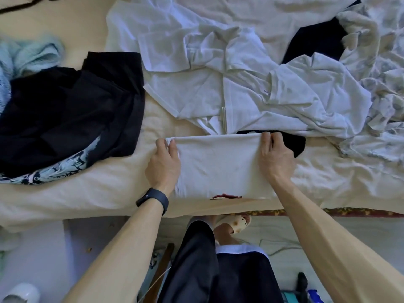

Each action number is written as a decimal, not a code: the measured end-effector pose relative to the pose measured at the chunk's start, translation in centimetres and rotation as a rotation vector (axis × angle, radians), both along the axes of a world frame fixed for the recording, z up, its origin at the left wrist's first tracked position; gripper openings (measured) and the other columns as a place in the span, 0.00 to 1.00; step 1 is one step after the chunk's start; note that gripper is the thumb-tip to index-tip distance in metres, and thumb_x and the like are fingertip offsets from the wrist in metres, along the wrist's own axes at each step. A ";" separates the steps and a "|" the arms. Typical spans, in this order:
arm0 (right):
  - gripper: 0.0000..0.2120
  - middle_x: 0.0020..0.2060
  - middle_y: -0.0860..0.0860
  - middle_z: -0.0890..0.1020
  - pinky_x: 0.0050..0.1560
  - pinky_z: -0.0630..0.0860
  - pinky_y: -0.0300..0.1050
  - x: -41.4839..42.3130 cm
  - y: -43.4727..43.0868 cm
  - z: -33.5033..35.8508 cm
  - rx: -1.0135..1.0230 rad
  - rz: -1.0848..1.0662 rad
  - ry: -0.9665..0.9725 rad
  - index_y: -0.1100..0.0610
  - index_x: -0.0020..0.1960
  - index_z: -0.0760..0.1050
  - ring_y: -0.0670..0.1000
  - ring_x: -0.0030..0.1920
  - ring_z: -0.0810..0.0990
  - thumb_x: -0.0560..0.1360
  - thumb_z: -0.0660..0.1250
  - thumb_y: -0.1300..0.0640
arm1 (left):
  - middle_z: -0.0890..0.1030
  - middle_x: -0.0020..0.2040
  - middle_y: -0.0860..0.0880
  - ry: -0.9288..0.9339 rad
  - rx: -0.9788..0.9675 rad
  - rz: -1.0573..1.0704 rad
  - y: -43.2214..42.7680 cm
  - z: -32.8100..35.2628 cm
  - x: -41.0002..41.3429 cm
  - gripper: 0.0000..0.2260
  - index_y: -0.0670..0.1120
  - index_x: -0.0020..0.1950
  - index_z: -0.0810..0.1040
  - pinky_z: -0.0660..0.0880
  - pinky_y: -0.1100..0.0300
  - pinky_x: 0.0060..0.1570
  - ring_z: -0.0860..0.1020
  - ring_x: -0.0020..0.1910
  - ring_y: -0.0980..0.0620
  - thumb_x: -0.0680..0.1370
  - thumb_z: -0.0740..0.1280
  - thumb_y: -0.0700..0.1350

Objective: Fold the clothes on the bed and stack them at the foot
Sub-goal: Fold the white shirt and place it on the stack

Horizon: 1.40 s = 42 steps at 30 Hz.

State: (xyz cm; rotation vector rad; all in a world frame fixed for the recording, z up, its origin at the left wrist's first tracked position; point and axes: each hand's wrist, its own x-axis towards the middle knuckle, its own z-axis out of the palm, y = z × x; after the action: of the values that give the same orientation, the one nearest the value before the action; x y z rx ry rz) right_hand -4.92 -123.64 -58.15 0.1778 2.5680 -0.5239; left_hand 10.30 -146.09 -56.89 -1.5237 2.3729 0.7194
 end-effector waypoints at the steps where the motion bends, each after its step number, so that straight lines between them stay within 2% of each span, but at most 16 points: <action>1: 0.19 0.35 0.51 0.75 0.42 0.67 0.53 0.1 -0.2 -0.1 0.015 0.014 -0.010 0.51 0.47 0.66 0.60 0.43 0.76 0.83 0.50 0.37 | 0.74 0.39 0.49 -0.015 -0.008 -0.001 0.0 -0.1 -0.1 0.16 0.45 0.55 0.67 0.65 0.53 0.33 0.70 0.35 0.44 0.85 0.52 0.58; 5: 0.19 0.33 0.48 0.72 0.42 0.66 0.52 0.0 -0.8 0.2 0.019 -0.017 -0.045 0.53 0.49 0.66 0.58 0.41 0.73 0.84 0.51 0.38 | 0.76 0.42 0.48 0.003 -0.016 0.089 0.9 0.5 -0.9 0.16 0.46 0.57 0.69 0.64 0.55 0.31 0.73 0.37 0.42 0.84 0.56 0.59; 7: 0.20 0.35 0.47 0.74 0.43 0.67 0.52 0.1 -0.4 0.9 -0.049 -0.074 -0.067 0.52 0.50 0.68 0.57 0.41 0.74 0.83 0.53 0.36 | 0.77 0.52 0.47 0.087 -0.015 0.156 1.9 1.3 -0.5 0.17 0.46 0.62 0.70 0.69 0.53 0.37 0.75 0.46 0.43 0.82 0.61 0.58; 9: 0.21 0.41 0.47 0.78 0.44 0.71 0.51 0.4 0.5 1.9 -0.109 -0.088 -0.076 0.51 0.53 0.70 0.54 0.43 0.76 0.81 0.55 0.34 | 0.75 0.58 0.45 0.135 -0.009 0.212 2.5 2.1 0.3 0.23 0.45 0.65 0.69 0.72 0.52 0.47 0.74 0.53 0.44 0.78 0.67 0.60; 12: 0.20 0.50 0.51 0.79 0.47 0.77 0.52 1.1 2.3 2.8 -0.136 -0.082 -0.219 0.52 0.57 0.70 0.53 0.48 0.79 0.78 0.64 0.36 | 0.77 0.57 0.52 0.136 0.280 0.423 2.4 2.8 1.5 0.29 0.49 0.64 0.67 0.74 0.57 0.46 0.77 0.52 0.51 0.73 0.71 0.65; 14: 0.22 0.51 0.49 0.80 0.43 0.77 0.50 1.5 3.4 3.3 -0.164 -0.121 -0.348 0.53 0.59 0.70 0.50 0.47 0.80 0.77 0.67 0.37 | 0.79 0.54 0.54 0.146 0.490 0.581 1.5 3.0 2.0 0.27 0.50 0.61 0.69 0.76 0.58 0.44 0.80 0.50 0.53 0.72 0.74 0.63; 15: 0.22 0.51 0.48 0.80 0.42 0.76 0.48 1.6 3.8 3.4 -0.198 -0.151 -0.393 0.53 0.59 0.71 0.49 0.47 0.80 0.77 0.67 0.37 | 0.81 0.54 0.53 0.167 0.578 0.640 1.0 2.9 2.3 0.26 0.49 0.61 0.72 0.78 0.56 0.47 0.81 0.51 0.51 0.72 0.75 0.61; 17: 0.22 0.51 0.47 0.80 0.41 0.77 0.46 1.3 4.4 3.5 -0.281 -0.188 -0.458 0.51 0.60 0.72 0.48 0.48 0.82 0.77 0.67 0.36 | 0.85 0.54 0.49 0.211 0.738 0.662 -0.2 2.5 2.8 0.22 0.48 0.61 0.78 0.80 0.52 0.51 0.84 0.52 0.47 0.72 0.77 0.57; 19: 0.19 0.51 0.46 0.82 0.42 0.78 0.45 0.6 4.6 3.4 -0.361 -0.194 -0.516 0.50 0.57 0.75 0.48 0.47 0.84 0.77 0.68 0.36 | 0.86 0.53 0.49 0.253 0.867 0.616 -1.3 2.4 3.0 0.18 0.51 0.59 0.82 0.79 0.54 0.49 0.85 0.51 0.48 0.72 0.77 0.55; 21: 0.15 0.51 0.47 0.84 0.44 0.81 0.45 0.1 4.8 3.2 -0.441 -0.201 -0.560 0.48 0.55 0.78 0.49 0.47 0.85 0.77 0.69 0.38 | 0.86 0.54 0.48 0.295 0.943 0.575 -1.8 2.5 3.4 0.20 0.50 0.61 0.81 0.78 0.53 0.50 0.85 0.53 0.47 0.72 0.77 0.55; 25: 0.12 0.53 0.52 0.85 0.39 0.80 0.40 0.2 5.5 3.2 -0.597 -0.264 -0.607 0.52 0.58 0.77 0.51 0.48 0.86 0.80 0.69 0.45 | 0.85 0.57 0.48 0.367 0.972 0.561 -1.7 3.0 5.0 0.24 0.50 0.64 0.79 0.78 0.52 0.52 0.84 0.55 0.48 0.70 0.76 0.55; 31: 0.15 0.55 0.53 0.85 0.41 0.83 0.42 0.8 6.4 4.7 -0.646 -0.214 -0.660 0.46 0.68 0.74 0.49 0.49 0.87 0.81 0.68 0.48 | 0.85 0.58 0.51 0.372 0.943 0.509 -1.7 3.9 5.1 0.20 0.53 0.65 0.77 0.78 0.53 0.50 0.84 0.55 0.49 0.75 0.75 0.51; 33: 0.13 0.53 0.54 0.86 0.44 0.84 0.46 1.2 6.5 5.4 -0.664 -0.207 -0.608 0.44 0.66 0.75 0.50 0.49 0.87 0.82 0.67 0.49 | 0.85 0.57 0.51 0.387 0.889 0.471 -1.7 4.4 4.8 0.17 0.55 0.65 0.78 0.78 0.55 0.50 0.84 0.54 0.50 0.77 0.74 0.49; 37: 0.09 0.48 0.53 0.87 0.55 0.82 0.62 1.8 6.8 8.7 -0.680 -0.158 -0.495 0.40 0.61 0.76 0.54 0.51 0.86 0.82 0.66 0.51 | 0.86 0.52 0.47 0.451 0.821 0.405 -1.6 7.4 4.5 0.15 0.57 0.60 0.79 0.79 0.55 0.51 0.85 0.52 0.48 0.75 0.75 0.49; 39: 0.09 0.48 0.53 0.87 0.55 0.83 0.59 1.6 6.9 11.5 -0.717 -0.162 -0.440 0.41 0.61 0.77 0.53 0.52 0.86 0.83 0.66 0.52 | 0.86 0.50 0.45 0.486 0.807 0.377 -2.1 10.0 3.8 0.16 0.58 0.58 0.80 0.79 0.55 0.52 0.85 0.51 0.47 0.72 0.76 0.51; 42: 0.07 0.46 0.51 0.86 0.49 0.83 0.45 0.3 6.5 16.7 -0.761 -0.160 -0.344 0.45 0.59 0.78 0.49 0.50 0.86 0.82 0.67 0.53 | 0.86 0.50 0.45 0.516 0.802 0.277 -2.7 14.7 1.5 0.19 0.54 0.59 0.79 0.78 0.52 0.56 0.84 0.53 0.46 0.70 0.76 0.54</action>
State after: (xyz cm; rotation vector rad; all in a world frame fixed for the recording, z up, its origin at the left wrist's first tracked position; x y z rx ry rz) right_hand -4.62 -117.17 -41.50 0.1809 1.8793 -1.3505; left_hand 11.78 -148.83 -42.22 -1.3845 1.7377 2.0224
